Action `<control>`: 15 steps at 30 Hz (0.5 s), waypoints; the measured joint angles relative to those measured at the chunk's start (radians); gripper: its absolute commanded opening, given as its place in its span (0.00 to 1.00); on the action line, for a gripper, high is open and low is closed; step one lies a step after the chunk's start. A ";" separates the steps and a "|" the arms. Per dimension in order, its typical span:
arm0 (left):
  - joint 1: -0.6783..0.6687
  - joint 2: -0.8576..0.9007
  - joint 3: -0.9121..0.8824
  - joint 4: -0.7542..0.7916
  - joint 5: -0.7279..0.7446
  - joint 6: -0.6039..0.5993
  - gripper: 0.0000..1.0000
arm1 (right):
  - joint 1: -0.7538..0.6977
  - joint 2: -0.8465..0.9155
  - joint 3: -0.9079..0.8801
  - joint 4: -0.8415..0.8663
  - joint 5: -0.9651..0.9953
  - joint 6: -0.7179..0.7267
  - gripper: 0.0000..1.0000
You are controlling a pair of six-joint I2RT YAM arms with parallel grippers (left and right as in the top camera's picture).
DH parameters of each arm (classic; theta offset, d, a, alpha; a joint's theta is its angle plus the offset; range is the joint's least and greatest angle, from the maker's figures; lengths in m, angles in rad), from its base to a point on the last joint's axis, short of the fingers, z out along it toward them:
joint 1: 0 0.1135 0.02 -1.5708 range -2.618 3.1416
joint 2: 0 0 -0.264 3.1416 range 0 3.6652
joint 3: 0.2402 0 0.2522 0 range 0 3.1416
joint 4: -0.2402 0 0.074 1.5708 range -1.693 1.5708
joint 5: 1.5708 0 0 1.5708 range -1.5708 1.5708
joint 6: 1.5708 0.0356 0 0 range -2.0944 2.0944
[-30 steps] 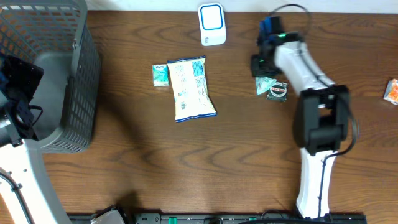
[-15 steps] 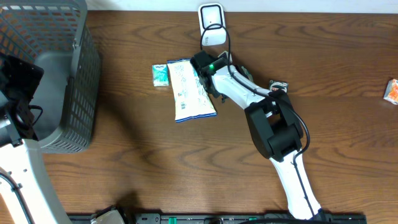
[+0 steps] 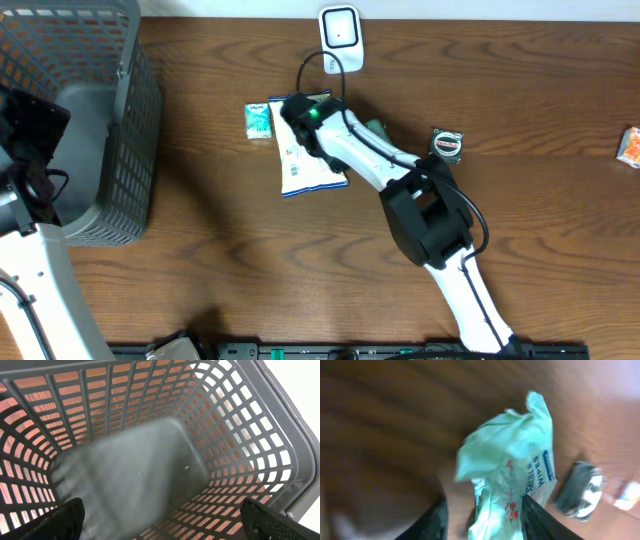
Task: Scan the item barcode
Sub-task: 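Lower the wipes pack beside the snack bag and open the right gripper, then raise the right gripper away from the wipes pack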
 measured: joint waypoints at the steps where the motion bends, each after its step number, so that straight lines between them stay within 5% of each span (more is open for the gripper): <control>1: 0.000 0.000 0.000 0.000 0.000 0.000 0.98 | 0.000 0.005 0.045 -0.031 -0.039 0.008 0.47; 6: 0.000 0.000 0.000 0.000 0.000 0.000 0.98 | -0.070 0.008 0.255 -0.121 -0.209 0.009 0.57; 15: 0.000 0.000 0.000 0.000 0.000 0.000 0.98 | -0.323 0.008 0.236 -0.154 -0.615 -0.118 0.46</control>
